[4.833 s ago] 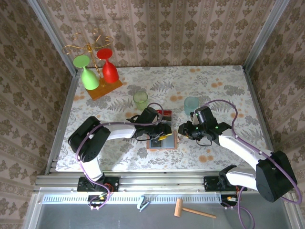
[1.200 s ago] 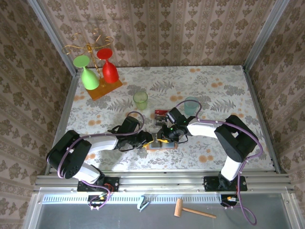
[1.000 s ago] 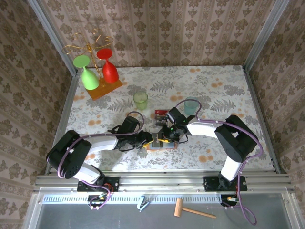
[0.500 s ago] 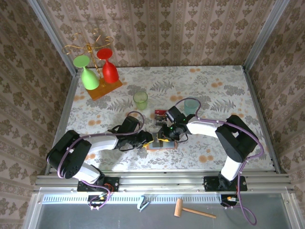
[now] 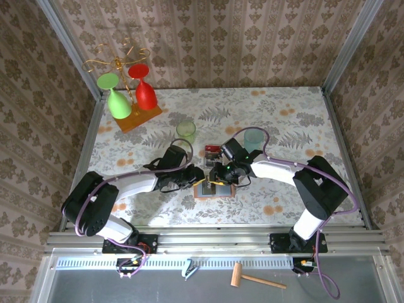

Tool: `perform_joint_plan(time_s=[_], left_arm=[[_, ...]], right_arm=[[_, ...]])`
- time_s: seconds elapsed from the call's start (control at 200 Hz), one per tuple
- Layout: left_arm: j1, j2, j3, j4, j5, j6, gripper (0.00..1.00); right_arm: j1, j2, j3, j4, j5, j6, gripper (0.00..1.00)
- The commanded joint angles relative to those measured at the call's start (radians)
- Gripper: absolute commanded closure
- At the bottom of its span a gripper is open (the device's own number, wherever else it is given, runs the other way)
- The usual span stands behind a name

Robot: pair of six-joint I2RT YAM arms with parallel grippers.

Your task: Take the credit cards out of the card holder

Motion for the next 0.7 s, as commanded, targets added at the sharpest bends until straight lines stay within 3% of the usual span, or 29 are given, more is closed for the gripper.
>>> perform_joint_plan(time_s=[0.0,0.695], left_arm=[[0.005,0.023,0.017,-0.023,-0.010,0.020,0.82],[0.004,0.082,-0.036,0.018,0.002,0.011,0.96]], right_arm=[[-0.010,-0.030,-0.010,-0.013,0.014,-0.008,0.77],[-0.036,0.010,-0.066,0.080,-0.045,0.022,0.78]])
